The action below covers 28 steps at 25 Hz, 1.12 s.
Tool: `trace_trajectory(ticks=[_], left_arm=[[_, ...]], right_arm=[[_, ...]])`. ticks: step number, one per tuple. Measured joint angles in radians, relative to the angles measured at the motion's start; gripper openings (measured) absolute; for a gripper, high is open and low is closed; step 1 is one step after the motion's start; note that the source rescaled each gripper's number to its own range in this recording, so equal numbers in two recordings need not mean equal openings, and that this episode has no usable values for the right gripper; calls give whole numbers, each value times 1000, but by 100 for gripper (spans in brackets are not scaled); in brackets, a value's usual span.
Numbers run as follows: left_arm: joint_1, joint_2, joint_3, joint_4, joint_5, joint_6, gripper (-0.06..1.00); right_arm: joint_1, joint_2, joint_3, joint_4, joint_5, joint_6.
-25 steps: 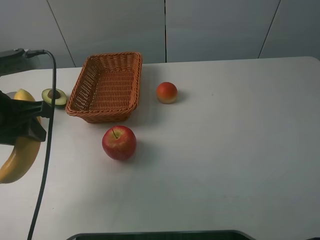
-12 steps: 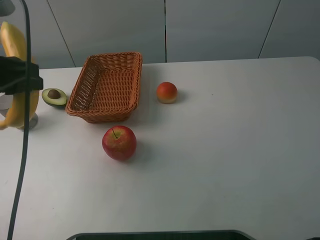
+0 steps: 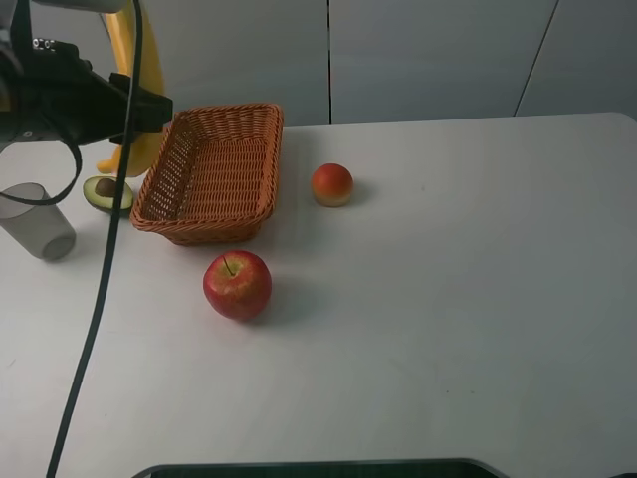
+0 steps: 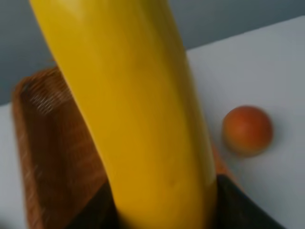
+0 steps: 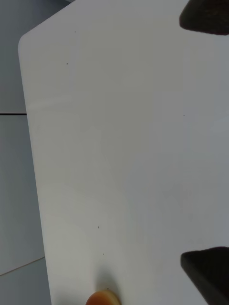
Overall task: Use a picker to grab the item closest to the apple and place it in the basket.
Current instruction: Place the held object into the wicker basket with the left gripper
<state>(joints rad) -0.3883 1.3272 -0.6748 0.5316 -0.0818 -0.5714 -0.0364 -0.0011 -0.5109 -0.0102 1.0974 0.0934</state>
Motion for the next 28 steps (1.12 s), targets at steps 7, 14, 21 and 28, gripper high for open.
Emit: trace_trajectory(ticks=[7, 14, 21, 28], left_arm=[[73, 142, -88, -22, -63, 2, 1], [77, 282, -175, -22, -104, 6, 1], [77, 381, -216, -22, -120, 8, 1], [77, 389, -218, -22, -120, 6, 79]], right_arm=[[0, 0, 0, 0, 0, 0], [0, 0, 0, 0, 0, 0], [0, 0, 0, 0, 0, 0], [0, 0, 0, 0, 0, 0]])
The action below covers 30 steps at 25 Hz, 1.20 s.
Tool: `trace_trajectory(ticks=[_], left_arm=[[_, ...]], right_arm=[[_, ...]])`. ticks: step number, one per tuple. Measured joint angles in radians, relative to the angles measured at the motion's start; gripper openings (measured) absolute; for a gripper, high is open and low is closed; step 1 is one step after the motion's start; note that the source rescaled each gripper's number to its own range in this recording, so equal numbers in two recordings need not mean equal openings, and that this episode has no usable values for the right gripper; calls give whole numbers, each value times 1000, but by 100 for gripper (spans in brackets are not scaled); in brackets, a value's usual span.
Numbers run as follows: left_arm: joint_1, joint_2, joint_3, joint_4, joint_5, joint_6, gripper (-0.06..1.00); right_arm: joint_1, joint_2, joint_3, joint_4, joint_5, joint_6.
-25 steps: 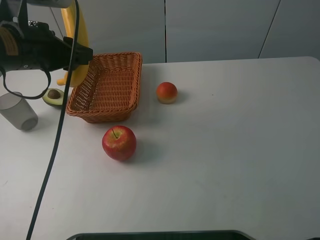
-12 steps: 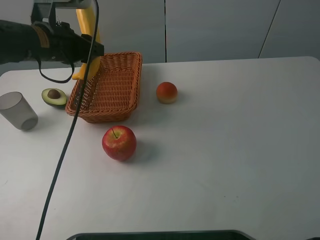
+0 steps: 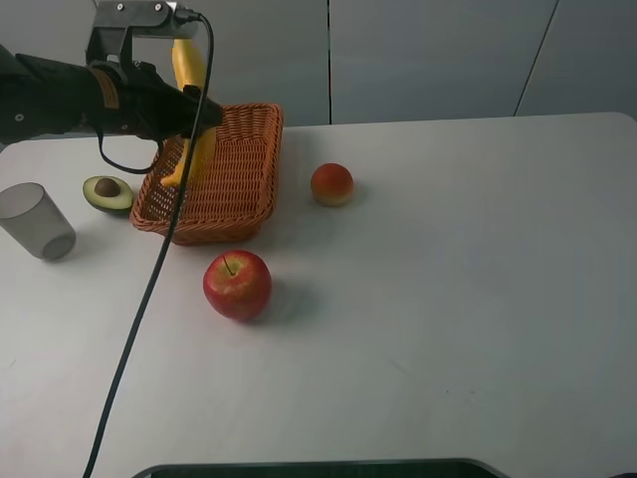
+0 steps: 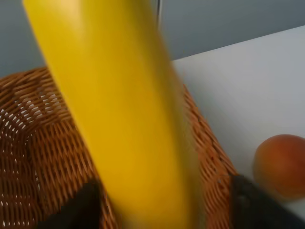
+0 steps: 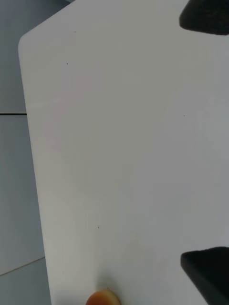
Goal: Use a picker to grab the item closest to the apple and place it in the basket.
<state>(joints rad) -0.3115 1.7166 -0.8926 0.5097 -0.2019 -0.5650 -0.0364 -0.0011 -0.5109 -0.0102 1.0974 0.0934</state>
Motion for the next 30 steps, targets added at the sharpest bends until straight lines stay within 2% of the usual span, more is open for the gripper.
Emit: trace_trajectory(ticks=[1, 3, 7, 10, 14, 23, 26, 30], left_arm=[[0, 0, 0, 0, 0, 0, 90], [0, 0, 0, 0, 0, 0, 97], [0, -2, 0, 0, 7, 0, 98], [0, -42, 0, 0, 49, 0, 98], [-9, -150, 0, 0, 160, 0, 99], [-88, -398, 0, 0, 475, 2, 99], [-92, -472, 0, -56, 580, 53, 99], [-96, -564, 0, -230, 698, 208, 99]], right_arm=[[0, 0, 0, 0, 0, 0], [0, 0, 0, 0, 0, 0], [0, 0, 0, 0, 0, 0], [0, 0, 0, 0, 0, 0], [0, 0, 0, 0, 0, 0], [0, 0, 0, 0, 0, 0], [0, 0, 0, 0, 0, 0], [0, 0, 0, 0, 0, 0]])
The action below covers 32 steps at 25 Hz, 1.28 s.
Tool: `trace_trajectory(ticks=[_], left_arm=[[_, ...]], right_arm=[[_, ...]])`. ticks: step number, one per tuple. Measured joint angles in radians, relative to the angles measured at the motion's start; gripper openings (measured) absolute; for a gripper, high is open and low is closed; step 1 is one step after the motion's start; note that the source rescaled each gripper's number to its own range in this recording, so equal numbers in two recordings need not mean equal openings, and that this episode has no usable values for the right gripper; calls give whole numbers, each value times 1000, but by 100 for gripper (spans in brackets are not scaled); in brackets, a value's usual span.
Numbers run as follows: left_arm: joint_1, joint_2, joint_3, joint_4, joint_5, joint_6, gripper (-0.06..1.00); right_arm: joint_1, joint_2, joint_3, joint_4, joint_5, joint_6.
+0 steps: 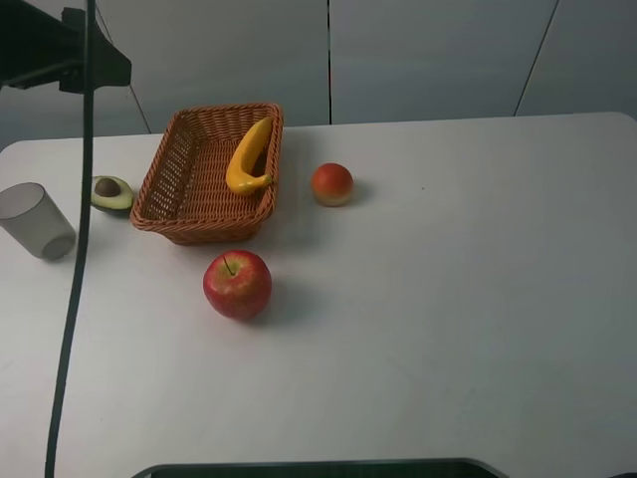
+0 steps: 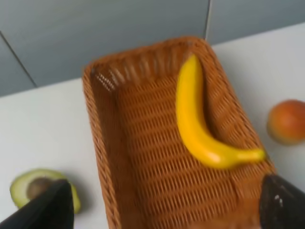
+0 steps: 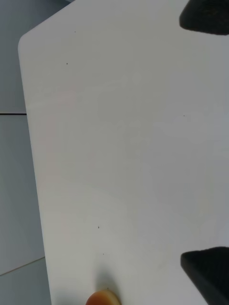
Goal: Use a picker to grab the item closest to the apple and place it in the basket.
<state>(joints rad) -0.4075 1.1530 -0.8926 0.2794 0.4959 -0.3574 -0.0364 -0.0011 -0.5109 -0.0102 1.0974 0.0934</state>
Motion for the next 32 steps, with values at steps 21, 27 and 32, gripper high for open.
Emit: trace_trajectory(ticks=[21, 27, 32], left_arm=[[0, -760, 174, -135, 474, 70, 99], [0, -946, 177, -132, 628, 130, 100], [0, -1098, 246, -132, 639, 152, 99]], right_arm=[[0, 0, 0, 0, 0, 0], [0, 0, 0, 0, 0, 0], [0, 0, 0, 0, 0, 0]])
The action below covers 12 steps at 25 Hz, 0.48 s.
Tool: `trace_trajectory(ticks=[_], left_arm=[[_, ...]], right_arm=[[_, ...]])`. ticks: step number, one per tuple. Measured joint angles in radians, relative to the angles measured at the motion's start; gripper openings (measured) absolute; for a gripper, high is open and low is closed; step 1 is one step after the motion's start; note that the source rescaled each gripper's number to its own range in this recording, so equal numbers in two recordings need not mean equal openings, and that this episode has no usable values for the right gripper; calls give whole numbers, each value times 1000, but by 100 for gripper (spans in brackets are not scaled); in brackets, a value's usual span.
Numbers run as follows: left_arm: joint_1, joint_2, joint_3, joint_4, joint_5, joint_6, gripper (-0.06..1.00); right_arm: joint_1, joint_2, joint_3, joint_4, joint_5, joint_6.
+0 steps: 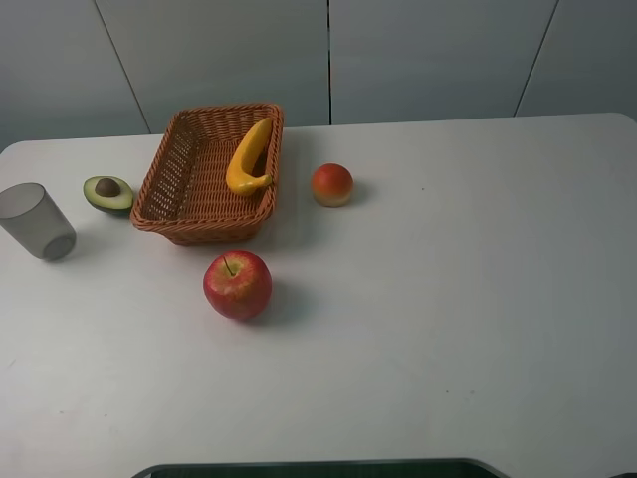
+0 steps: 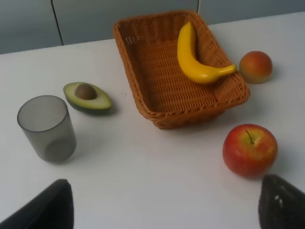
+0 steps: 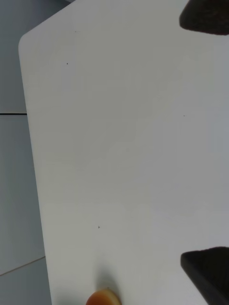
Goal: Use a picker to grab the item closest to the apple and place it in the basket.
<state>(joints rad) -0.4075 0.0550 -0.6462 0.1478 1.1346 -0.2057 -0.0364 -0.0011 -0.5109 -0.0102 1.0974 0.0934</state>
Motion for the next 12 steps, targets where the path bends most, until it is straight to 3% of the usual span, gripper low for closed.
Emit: trace_trajectory(ticks=[12], left_arm=[[0, -55, 129, -11, -30, 6, 99]], right_arm=[[0, 0, 0, 0, 0, 2]])
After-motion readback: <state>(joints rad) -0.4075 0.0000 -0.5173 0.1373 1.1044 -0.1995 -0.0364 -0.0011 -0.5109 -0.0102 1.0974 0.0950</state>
